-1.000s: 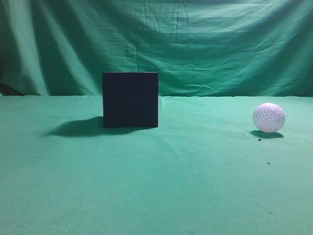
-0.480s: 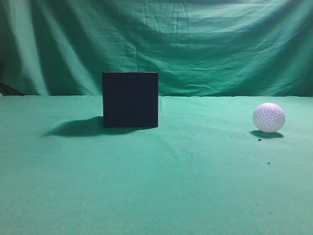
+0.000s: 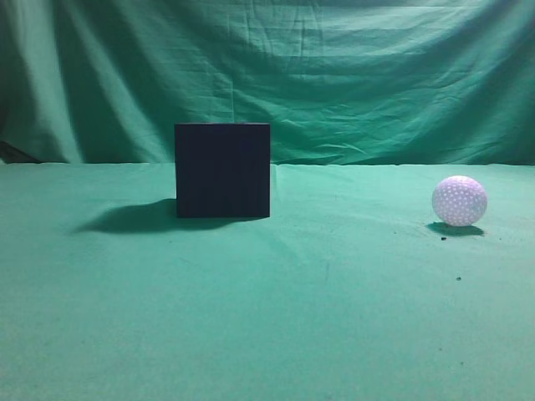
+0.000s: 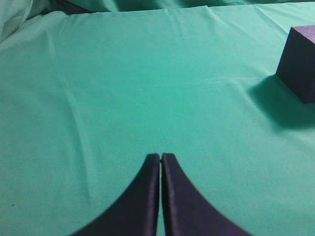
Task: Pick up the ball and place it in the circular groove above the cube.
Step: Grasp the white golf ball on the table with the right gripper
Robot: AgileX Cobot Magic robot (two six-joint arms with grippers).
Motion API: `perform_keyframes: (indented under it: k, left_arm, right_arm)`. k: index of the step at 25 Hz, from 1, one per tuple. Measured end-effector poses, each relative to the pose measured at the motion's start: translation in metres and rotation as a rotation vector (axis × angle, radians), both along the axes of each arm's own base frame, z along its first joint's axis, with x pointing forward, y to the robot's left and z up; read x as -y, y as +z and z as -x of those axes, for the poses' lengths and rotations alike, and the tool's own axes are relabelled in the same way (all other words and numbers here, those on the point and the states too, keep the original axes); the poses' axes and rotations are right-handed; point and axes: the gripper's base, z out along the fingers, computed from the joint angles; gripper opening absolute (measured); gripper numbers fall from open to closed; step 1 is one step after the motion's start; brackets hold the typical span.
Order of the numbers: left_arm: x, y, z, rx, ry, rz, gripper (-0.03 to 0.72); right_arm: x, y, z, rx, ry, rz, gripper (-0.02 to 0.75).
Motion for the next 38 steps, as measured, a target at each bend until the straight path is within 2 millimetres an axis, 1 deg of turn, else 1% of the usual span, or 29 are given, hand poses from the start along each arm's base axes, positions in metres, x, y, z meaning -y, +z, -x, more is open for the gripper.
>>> perform_keyframes:
  k: [2, 5, 9, 11, 13, 14, 15, 18, 22, 26, 27, 29, 32, 34, 35, 38]
  left_arm:
    - [0.0, 0.0, 0.0, 0.0, 0.0, 0.0, 0.0]
    - [0.0, 0.0, 0.0, 0.0, 0.0, 0.0, 0.0]
    - [0.0, 0.0, 0.0, 0.0, 0.0, 0.0, 0.0]
    - [0.0, 0.0, 0.0, 0.0, 0.0, 0.0, 0.0]
    - [0.0, 0.0, 0.0, 0.0, 0.0, 0.0, 0.0]
    - [0.0, 0.0, 0.0, 0.0, 0.0, 0.0, 0.0]
    - [0.0, 0.0, 0.0, 0.0, 0.0, 0.0, 0.0]
    - [0.0, 0.0, 0.0, 0.0, 0.0, 0.0, 0.0]
    - [0.0, 0.0, 0.0, 0.0, 0.0, 0.0, 0.0]
    - [0.0, 0.0, 0.0, 0.0, 0.0, 0.0, 0.0]
    - [0.0, 0.0, 0.0, 0.0, 0.0, 0.0, 0.0]
    - [0.0, 0.0, 0.0, 0.0, 0.0, 0.0, 0.0]
    - [0.0, 0.0, 0.0, 0.0, 0.0, 0.0, 0.0]
    - [0.0, 0.0, 0.0, 0.0, 0.0, 0.0, 0.0]
    - [0.0, 0.0, 0.0, 0.0, 0.0, 0.0, 0.0]
    - [0.0, 0.0, 0.0, 0.0, 0.0, 0.0, 0.0]
  right_arm:
    - [-0.001, -0.002, -0.014, -0.019, -0.002, 0.001, 0.048]
    - [-0.001, -0.004, -0.027, -0.027, -0.005, 0.001, 0.048]
    - [-0.002, -0.014, -0.036, -0.117, -0.004, 0.007, 0.048]
    - [-0.002, -0.017, -0.04, -0.212, 0.005, 0.035, 0.048]
    - [-0.003, -0.014, -0.048, -0.342, 0.04, 0.122, 0.048]
    - [-0.004, -0.015, -0.051, -0.425, 0.076, 0.182, 0.0]
    - [-0.007, -0.013, -0.056, -0.505, 0.122, 0.226, 0.0]
    - [-0.024, -0.008, -0.072, -0.674, 0.312, 0.353, 0.0]
    - [-0.059, -0.005, -0.093, -0.799, 0.529, 0.46, 0.0]
    - [-0.103, -0.015, -0.11, -0.857, 0.702, 0.601, 0.0]
    - [-0.114, -0.02, -0.114, -0.867, 0.733, 0.635, 0.0]
    - [-0.129, -0.027, -0.125, -0.892, 0.753, 0.652, 0.0]
    - [-0.139, -0.036, -0.146, -0.954, 0.687, 0.607, 0.139]
    - [-0.141, -0.042, -0.158, -0.982, 0.655, 0.586, 0.262]
    - [-0.141, -0.045, -0.163, -0.996, 0.641, 0.576, 0.328]
    - [-0.138, -0.051, -0.176, -1.028, 0.585, 0.529, 0.48]
